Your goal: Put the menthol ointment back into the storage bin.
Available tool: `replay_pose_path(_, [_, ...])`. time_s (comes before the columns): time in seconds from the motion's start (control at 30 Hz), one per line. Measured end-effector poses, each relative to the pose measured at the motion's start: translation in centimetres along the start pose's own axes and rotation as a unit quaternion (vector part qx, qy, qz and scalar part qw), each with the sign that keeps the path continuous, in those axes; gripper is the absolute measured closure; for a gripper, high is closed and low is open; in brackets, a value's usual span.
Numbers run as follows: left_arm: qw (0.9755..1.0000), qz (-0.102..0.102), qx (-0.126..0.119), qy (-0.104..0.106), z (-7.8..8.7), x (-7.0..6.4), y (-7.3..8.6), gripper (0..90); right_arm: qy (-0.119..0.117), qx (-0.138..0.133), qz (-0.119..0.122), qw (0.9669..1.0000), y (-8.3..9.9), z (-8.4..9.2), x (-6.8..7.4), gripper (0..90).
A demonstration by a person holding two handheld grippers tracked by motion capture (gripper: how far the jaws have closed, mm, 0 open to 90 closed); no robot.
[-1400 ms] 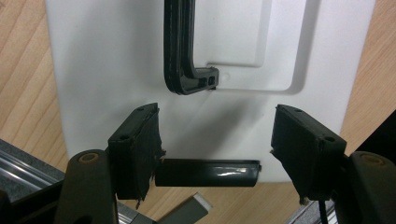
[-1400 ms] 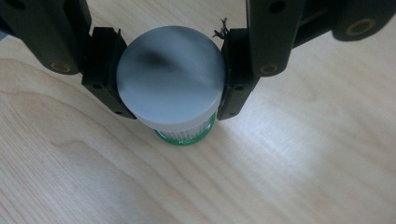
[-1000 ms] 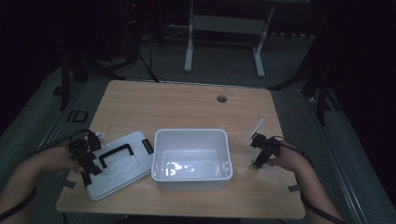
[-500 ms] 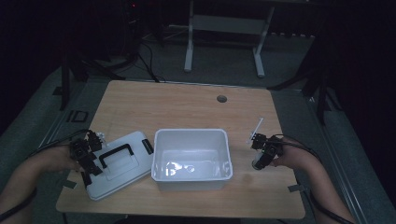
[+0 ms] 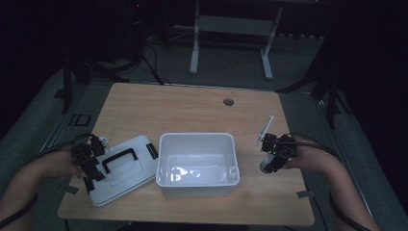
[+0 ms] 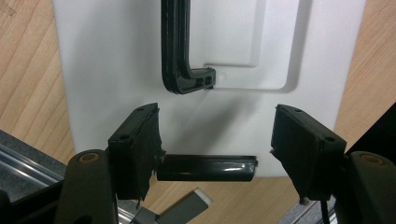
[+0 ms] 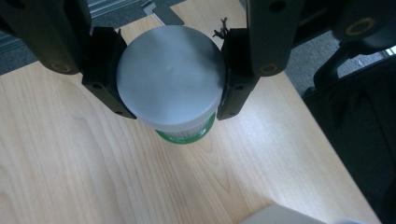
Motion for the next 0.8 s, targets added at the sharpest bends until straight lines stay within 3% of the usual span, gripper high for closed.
replay_pose_path(0.4, [1.0,-0.001,0.0,-0.002,0.4,0.0,0.0,32.3,0.017,0.001,0.032,0.9993,-1.5,3.8,1.3,50.0])
replay_pose_path(0.8, [1.0,-0.003,0.0,-0.005,0.7,-0.1,-0.1,32.3,0.026,-0.005,0.081,0.9964,-4.2,7.3,3.9,50.0])
Point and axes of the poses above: each handheld gripper's, and its own axes: z roughly backward along the jaws, y roughly out of its underside, x roughly to its left, the point moved 10 cm from there along -z, roughly forward along the jaws, and after that the axes turned 13 degrees about -z, right-handed, at the moved point
